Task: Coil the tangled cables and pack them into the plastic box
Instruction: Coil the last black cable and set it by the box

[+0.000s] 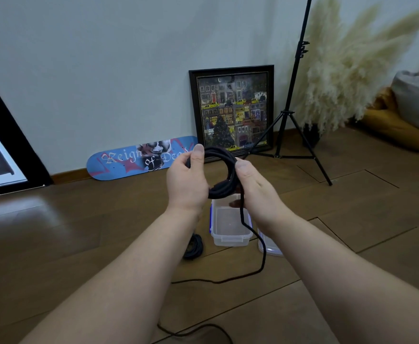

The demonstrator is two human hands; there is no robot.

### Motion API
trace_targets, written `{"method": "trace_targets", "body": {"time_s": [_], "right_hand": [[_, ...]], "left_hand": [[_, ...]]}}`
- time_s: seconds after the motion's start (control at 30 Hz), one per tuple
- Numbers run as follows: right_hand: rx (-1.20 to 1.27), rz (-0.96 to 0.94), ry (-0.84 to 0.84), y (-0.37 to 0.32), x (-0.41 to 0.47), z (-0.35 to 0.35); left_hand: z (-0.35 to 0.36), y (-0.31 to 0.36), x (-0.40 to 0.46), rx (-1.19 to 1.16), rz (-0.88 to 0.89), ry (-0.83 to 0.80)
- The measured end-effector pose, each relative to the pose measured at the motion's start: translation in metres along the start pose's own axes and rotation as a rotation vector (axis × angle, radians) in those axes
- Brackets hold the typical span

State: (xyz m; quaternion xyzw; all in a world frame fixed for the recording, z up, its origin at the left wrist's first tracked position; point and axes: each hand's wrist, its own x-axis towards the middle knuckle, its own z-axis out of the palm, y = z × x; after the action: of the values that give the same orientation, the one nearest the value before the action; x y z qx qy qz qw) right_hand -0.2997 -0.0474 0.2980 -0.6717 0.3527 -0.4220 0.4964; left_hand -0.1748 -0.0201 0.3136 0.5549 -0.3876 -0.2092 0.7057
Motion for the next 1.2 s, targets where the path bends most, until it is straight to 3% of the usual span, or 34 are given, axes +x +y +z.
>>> {"method": "trace_targets", "body": {"time_s": [0.17,0.27,0.37,0.5,0.63,0.77,0.93,1.2], "right_hand": [[0.019,-0.079,0.274,0.002,0.005,0.012],[0.032,-0.106,0.301,0.001,0.006,0.008],[-0.066,-0.146,0.261,-0.003,0.008,-0.006],[-0.255,-0.186,0.070,-0.005,0.010,-0.021],[-0.340,-0.208,-0.037,-0.001,0.010,-0.015],[-0.224,-0.212,0.026,-0.001,0.011,-0.012],[-0.009,-0.076,0.044,0.002,0.006,-0.011],[-0.175,-0.228,0.059,-0.009,0.007,-0.015]], "left_hand": [[0.014,-0.004,-0.016,0.050,0.052,0.005],[0.017,-0.004,-0.023,0.085,0.081,-0.048],[0.011,-0.001,-0.021,0.007,-0.005,-0.143],[-0.003,0.008,-0.014,-0.172,-0.210,-0.333],[-0.009,0.006,-0.012,-0.039,-0.172,-0.456],[-0.008,0.005,-0.014,0.053,-0.004,-0.405],[0.000,0.007,-0.015,0.039,0.056,-0.257],[0.000,0.011,-0.014,-0.171,-0.180,-0.371]]}}
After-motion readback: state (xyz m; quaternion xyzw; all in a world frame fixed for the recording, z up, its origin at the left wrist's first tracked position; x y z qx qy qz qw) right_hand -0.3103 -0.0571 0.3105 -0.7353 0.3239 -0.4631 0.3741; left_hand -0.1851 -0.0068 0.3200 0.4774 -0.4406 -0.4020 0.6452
